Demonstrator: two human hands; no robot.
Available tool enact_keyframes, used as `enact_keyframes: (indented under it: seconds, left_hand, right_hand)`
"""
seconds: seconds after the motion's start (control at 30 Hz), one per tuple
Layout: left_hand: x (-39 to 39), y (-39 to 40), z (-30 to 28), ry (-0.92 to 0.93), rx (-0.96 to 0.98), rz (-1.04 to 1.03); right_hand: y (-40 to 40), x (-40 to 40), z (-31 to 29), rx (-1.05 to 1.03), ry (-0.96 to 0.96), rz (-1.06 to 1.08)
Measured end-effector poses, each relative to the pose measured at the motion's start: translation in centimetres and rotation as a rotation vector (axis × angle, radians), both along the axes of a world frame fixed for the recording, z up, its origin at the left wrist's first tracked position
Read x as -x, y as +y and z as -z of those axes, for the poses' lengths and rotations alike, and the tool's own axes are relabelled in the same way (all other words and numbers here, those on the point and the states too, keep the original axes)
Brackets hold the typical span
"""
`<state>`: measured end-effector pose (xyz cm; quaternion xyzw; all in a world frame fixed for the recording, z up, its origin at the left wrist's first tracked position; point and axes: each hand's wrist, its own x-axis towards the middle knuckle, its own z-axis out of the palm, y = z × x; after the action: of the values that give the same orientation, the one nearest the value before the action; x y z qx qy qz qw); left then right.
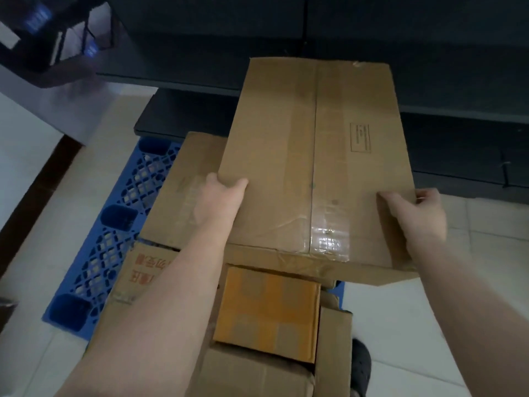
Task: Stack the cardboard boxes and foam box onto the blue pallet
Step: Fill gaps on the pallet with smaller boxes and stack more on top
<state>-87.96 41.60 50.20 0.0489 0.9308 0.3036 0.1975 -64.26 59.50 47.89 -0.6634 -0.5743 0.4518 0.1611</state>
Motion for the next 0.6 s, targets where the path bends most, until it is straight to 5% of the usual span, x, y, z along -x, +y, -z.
enact_keyframes:
  seconds: [0.33, 0.6]
  left_hand:
    - [4.2, 1.2, 15.2, -0.022, -0.025, 0.035]
    - [2.8, -2.3, 26.7, -0.169, 0.174, 0.025]
  right_hand:
    - [-0.4, 2.9, 13.6, -0.032, -0.051, 0.066]
    - [-4.5, 3.0, 24.9, -0.058, -0.135, 0.011]
